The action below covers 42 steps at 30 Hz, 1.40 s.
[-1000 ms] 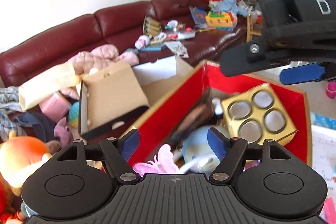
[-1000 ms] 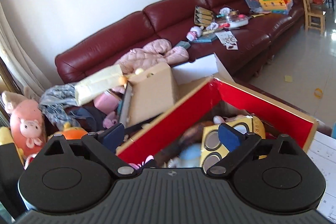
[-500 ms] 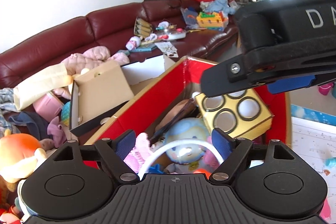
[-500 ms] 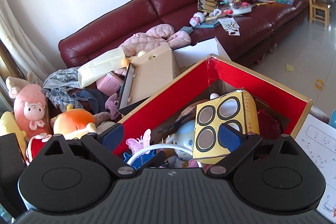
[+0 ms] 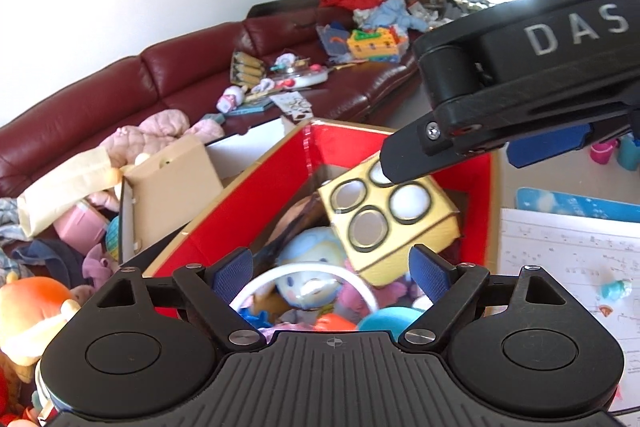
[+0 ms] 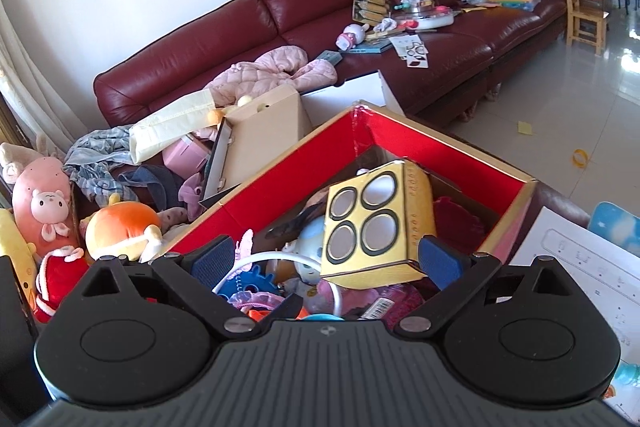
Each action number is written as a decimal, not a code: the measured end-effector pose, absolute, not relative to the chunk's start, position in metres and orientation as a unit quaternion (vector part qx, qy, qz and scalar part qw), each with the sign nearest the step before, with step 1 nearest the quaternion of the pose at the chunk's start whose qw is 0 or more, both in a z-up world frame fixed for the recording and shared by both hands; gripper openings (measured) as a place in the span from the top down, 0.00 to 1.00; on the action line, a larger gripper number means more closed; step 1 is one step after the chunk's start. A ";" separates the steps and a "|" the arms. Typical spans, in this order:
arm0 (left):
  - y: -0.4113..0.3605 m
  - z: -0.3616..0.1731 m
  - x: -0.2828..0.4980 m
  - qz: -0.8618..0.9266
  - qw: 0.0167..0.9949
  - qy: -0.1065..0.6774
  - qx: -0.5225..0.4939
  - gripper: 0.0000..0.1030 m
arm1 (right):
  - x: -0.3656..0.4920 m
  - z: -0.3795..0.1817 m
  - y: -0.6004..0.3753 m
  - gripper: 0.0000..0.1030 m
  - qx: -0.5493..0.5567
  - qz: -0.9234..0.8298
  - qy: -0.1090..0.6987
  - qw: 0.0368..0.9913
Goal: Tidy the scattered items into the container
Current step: 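Move both open grippers back to the pink toy phone on the sheet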
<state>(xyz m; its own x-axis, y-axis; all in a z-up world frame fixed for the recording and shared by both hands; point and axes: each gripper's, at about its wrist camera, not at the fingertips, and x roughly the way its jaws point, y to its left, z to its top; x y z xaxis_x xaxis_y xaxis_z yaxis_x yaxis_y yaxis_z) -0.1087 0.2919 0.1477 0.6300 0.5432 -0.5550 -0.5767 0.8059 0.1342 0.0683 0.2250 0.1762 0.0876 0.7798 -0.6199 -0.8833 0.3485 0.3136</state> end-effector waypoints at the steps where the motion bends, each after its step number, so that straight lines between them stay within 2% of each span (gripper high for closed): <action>1: 0.288 0.149 -0.108 0.307 0.904 0.297 -0.025 0.10 | 0.070 0.176 0.221 0.04 -0.068 0.565 0.368 0.735; 12: 0.233 0.163 -0.097 0.261 0.922 0.285 0.015 0.08 | 0.091 0.165 0.157 0.04 -0.035 0.553 0.359 0.751; 18: 0.179 0.152 -0.086 0.201 0.934 0.294 0.035 0.05 | 0.110 0.150 0.101 0.04 -0.018 0.530 0.346 0.774; 30: 0.091 0.061 -0.046 0.111 0.913 0.387 0.060 0.05 | 0.150 0.077 0.002 0.04 0.038 0.432 0.427 0.793; 42: 0.049 -0.033 -0.022 0.060 0.877 0.476 0.023 0.06 | 0.155 -0.009 -0.049 0.04 0.086 0.354 0.525 0.769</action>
